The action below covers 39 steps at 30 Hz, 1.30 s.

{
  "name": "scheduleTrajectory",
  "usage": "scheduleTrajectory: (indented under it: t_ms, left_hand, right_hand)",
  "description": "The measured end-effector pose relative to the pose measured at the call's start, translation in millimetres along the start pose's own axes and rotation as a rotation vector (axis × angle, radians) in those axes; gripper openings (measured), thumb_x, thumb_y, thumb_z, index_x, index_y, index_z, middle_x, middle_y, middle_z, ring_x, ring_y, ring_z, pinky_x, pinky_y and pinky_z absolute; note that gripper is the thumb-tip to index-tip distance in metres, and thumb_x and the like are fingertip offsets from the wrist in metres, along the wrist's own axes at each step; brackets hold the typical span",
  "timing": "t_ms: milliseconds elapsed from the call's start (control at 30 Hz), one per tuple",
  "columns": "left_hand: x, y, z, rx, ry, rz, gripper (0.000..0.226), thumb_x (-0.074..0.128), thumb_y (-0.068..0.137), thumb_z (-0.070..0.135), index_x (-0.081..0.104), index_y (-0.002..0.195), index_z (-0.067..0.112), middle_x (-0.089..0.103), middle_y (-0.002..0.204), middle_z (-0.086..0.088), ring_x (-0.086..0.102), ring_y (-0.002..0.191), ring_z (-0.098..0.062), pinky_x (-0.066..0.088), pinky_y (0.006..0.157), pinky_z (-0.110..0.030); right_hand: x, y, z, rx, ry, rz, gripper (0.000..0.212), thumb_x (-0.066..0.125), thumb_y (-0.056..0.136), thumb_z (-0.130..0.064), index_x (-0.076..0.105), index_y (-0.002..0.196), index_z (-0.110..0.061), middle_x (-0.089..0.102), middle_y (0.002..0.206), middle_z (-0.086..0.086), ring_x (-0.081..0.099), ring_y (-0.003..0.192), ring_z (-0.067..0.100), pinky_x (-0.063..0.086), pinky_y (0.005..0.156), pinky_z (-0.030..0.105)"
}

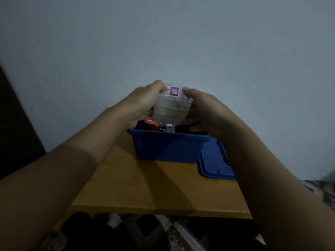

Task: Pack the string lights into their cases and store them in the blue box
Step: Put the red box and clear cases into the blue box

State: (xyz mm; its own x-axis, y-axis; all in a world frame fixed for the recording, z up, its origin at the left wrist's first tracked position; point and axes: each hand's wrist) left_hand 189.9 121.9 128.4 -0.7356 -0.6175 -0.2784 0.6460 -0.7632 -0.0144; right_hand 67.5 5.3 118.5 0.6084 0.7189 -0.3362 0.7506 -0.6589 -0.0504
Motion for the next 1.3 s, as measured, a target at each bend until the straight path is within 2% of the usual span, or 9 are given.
scheduleTrajectory:
  t_ms: [100, 200, 300, 400, 500, 800, 967, 1200, 1300]
  left_hand:
    - [4.2, 32.1, -5.9, -0.168, 0.097, -0.022, 0.02, 0.044, 0.087, 0.037, 0.053, 0.086, 0.019, 0.056, 0.086, -0.01, 0.056, 0.073, -0.024, 0.045, 0.062, -0.028]
    - [8.7, 57.0, -17.3, -0.326, 0.239, -0.019, 0.046, 0.033, 0.092, 0.032, 0.055, 0.124, 0.007, 0.057, 0.124, -0.022, 0.056, 0.109, -0.041, 0.046, 0.098, -0.052]
    - [7.3, 72.3, -27.9, -0.435, 0.329, -0.047, 0.05, 0.027, 0.096, 0.031, 0.062, 0.118, 0.003, 0.058, 0.126, -0.029, 0.056, 0.113, -0.046, 0.045, 0.102, -0.055]
    - [3.3, 81.6, -35.0, -0.473, 0.258, -0.062, 0.041, 0.029, 0.099, 0.02, 0.061, 0.078, 0.005, 0.063, 0.082, -0.02, 0.061, 0.07, -0.032, 0.057, 0.058, -0.03]
    - [-1.6, 89.6, -40.3, -0.504, 0.282, -0.11, 0.034, 0.032, 0.098, 0.013, 0.059, 0.078, 0.004, 0.058, 0.062, -0.013, 0.052, 0.049, -0.026, 0.047, 0.039, -0.025]
    - [-2.9, 89.5, -50.8, -0.112, 0.932, 0.073, 0.015, 0.065, 0.089, 0.018, 0.055, 0.087, 0.007, 0.061, 0.08, -0.01, 0.059, 0.062, -0.021, 0.04, 0.044, -0.025]
    - [-11.3, 83.7, -50.5, -0.041, 0.96, 0.103, 0.021, 0.073, 0.084, 0.022, 0.065, 0.096, 0.006, 0.065, 0.086, -0.009, 0.064, 0.072, -0.022, 0.04, 0.048, -0.026]
    - [-16.2, 73.3, -59.4, 0.006, 0.959, 0.089, 0.023, 0.07, 0.089, 0.033, 0.064, 0.092, 0.011, 0.062, 0.083, -0.002, 0.053, 0.063, -0.011, 0.032, 0.044, -0.023]
    - [-16.3, 67.2, -62.9, 0.063, 0.881, 0.165, 0.024, 0.063, 0.093, 0.03, 0.071, 0.093, 0.007, 0.064, 0.077, 0.0, 0.05, 0.057, -0.009, 0.033, 0.04, -0.022]
  right_hand:
    - [8.1, 33.2, 7.2, 0.161, -0.024, -0.064, 0.052, 0.038, 0.097, -0.056, 0.067, 0.104, -0.014, 0.073, 0.1, 0.013, 0.066, 0.082, 0.027, 0.047, 0.07, 0.033]
    - [19.6, 59.4, 17.6, 0.251, 0.053, -0.111, 0.043, 0.037, 0.102, -0.044, 0.064, 0.092, -0.012, 0.07, 0.08, 0.012, 0.065, 0.059, 0.022, 0.045, 0.046, 0.019]
    - [27.5, 76.3, 25.9, 0.284, 0.062, -0.13, 0.037, 0.038, 0.104, -0.036, 0.065, 0.094, -0.011, 0.07, 0.074, 0.007, 0.064, 0.053, 0.019, 0.047, 0.048, 0.02]
    - [33.7, 85.2, 30.6, 0.294, 0.029, -0.158, 0.034, 0.042, 0.1, -0.033, 0.065, 0.11, -0.009, 0.071, 0.1, 0.014, 0.063, 0.079, 0.024, 0.049, 0.071, 0.032]
    - [38.7, 85.8, 31.7, 0.299, -0.061, -0.19, 0.036, 0.041, 0.101, -0.03, 0.065, 0.114, -0.006, 0.068, 0.105, 0.015, 0.061, 0.083, 0.025, 0.048, 0.079, 0.035]
    - [43.3, 86.0, 39.5, 0.229, -0.316, -0.154, 0.027, 0.059, 0.099, -0.031, 0.057, 0.109, -0.007, 0.062, 0.099, 0.012, 0.059, 0.083, 0.023, 0.045, 0.065, 0.031]
    - [50.7, 87.9, 44.6, 0.169, -0.345, -0.109, 0.035, 0.07, 0.091, -0.031, 0.06, 0.113, -0.004, 0.063, 0.096, 0.01, 0.06, 0.082, 0.021, 0.044, 0.06, 0.028]
    - [57.3, 92.9, 52.1, 0.105, -0.442, -0.012, 0.034, 0.066, 0.087, -0.041, 0.058, 0.105, -0.013, 0.064, 0.099, 0.007, 0.064, 0.09, 0.024, 0.058, 0.085, 0.041]
    - [57.6, 88.0, 51.6, 0.058, -0.531, 0.076, 0.038, 0.061, 0.085, -0.048, 0.059, 0.1, -0.013, 0.064, 0.093, 0.006, 0.064, 0.084, 0.026, 0.057, 0.075, 0.038]
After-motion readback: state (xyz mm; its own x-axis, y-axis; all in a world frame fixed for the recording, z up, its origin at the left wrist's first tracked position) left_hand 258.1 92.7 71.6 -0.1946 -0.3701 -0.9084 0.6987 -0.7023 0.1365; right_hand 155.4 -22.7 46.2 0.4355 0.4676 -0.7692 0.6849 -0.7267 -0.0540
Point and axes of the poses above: each hand's wrist, its own y-axis towards the middle knuckle, its own x-axis out of the palm, z = x × y
